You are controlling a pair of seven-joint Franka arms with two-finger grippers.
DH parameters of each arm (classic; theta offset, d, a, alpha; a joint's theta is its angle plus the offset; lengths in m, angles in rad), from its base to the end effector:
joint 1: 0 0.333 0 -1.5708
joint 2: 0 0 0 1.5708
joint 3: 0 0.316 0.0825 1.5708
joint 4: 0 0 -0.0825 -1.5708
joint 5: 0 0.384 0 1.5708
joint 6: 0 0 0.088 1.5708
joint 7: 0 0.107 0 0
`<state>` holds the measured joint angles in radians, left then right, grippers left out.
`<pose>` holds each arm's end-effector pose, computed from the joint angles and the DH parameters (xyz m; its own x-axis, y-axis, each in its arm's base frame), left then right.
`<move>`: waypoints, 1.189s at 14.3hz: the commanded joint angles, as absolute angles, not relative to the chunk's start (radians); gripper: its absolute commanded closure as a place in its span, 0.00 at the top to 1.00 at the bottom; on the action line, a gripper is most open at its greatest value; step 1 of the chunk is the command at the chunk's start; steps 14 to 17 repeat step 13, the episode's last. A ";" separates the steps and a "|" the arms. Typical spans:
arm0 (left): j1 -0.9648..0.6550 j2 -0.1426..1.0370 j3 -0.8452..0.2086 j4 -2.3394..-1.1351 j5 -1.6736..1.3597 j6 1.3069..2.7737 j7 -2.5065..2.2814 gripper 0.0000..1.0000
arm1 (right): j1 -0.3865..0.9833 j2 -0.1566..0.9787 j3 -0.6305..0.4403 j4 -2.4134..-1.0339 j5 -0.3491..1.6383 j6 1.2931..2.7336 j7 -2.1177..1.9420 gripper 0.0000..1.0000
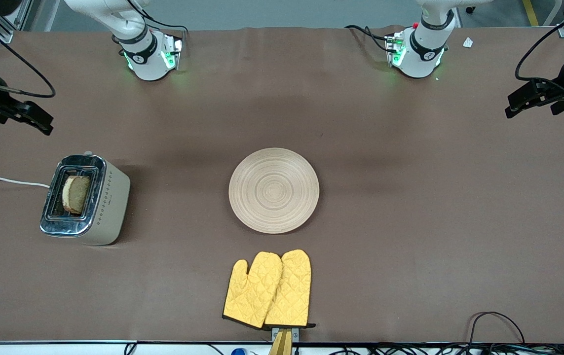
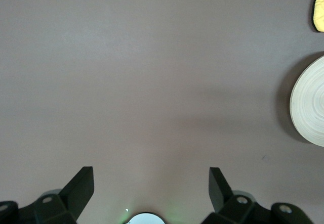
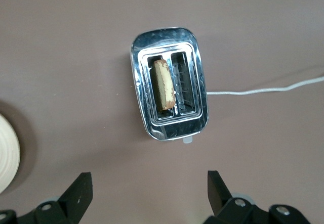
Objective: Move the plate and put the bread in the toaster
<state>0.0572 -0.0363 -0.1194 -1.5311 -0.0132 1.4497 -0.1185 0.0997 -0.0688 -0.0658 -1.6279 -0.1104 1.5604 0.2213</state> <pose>0.5296 -0.0359 0.6522 0.9974 0.0550 -0.0461 0.0552 -0.9985 0.0034 0.5319 0.0049 0.6345 0.9822 -0.1861 0.0244 -0.1876 -0.9769 0.1028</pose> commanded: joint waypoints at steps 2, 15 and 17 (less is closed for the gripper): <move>0.061 -0.046 -0.124 -1.529 0.002 1.443 -0.110 1.00 | 0.051 -0.109 -0.097 -1.658 -0.025 1.577 0.039 1.00; 0.054 -0.028 -0.124 -1.493 0.000 1.443 -0.109 1.00 | 0.054 -0.081 -0.158 -1.585 0.012 1.569 0.006 1.00; 0.054 -0.028 -0.124 -1.493 0.000 1.443 -0.109 1.00 | 0.054 -0.081 -0.158 -1.585 0.012 1.569 0.006 1.00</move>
